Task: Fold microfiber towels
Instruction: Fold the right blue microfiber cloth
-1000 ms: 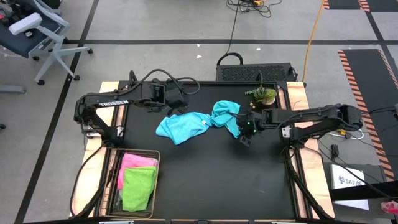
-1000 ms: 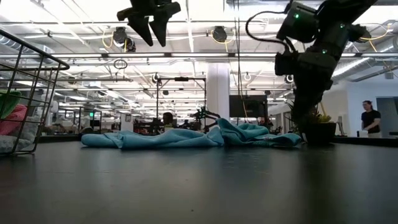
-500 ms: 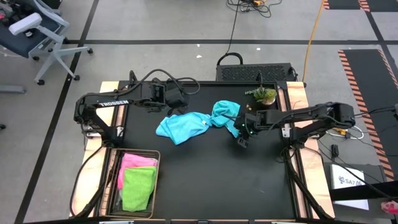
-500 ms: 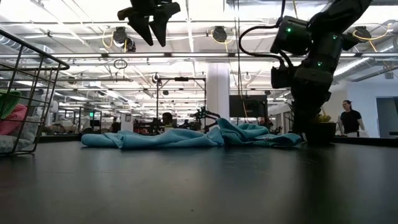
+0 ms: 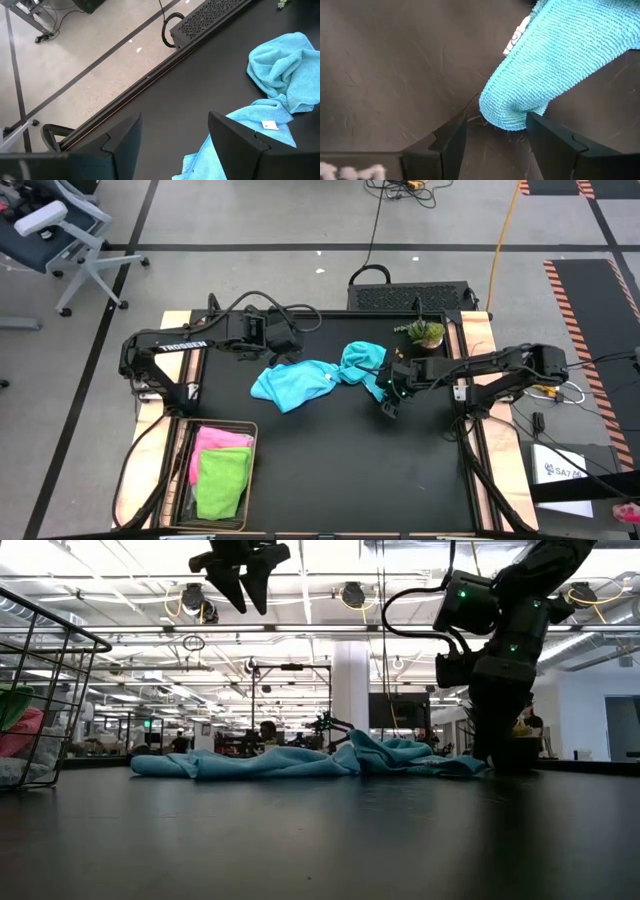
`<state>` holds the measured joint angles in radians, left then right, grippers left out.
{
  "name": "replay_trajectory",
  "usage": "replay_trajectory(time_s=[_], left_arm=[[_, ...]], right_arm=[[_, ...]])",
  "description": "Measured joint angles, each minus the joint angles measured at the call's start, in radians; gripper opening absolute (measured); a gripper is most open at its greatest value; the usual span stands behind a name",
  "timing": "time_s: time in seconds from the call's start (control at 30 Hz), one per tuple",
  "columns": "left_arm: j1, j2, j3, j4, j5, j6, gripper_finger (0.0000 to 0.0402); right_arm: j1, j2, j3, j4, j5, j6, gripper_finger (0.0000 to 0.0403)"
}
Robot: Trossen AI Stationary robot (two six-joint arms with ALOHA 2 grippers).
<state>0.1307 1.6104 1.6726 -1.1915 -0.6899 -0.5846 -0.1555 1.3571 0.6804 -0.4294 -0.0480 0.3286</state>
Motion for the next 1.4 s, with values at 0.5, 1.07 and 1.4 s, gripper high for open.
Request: replay_trajectory(time_s=[0.5,1.07,1.4], left_arm=[[0.0,0.0,0.0,0.005,0.001,0.0,0.0232],[0.0,0.0,0.0,0.021,0.001,0.004,0.0232],[0.0,0.0,0.0,0.023,0.001,-0.02,0.0232]], right_arm=[[0.0,0.0,0.0,0.013,0.079,0.0,0.0199],[-0.014,0.099,0.001,0.066,0.082,0.035,0.0175],[-0.024,0.043,0.006,0.056,0.04,0.094,0.001]])
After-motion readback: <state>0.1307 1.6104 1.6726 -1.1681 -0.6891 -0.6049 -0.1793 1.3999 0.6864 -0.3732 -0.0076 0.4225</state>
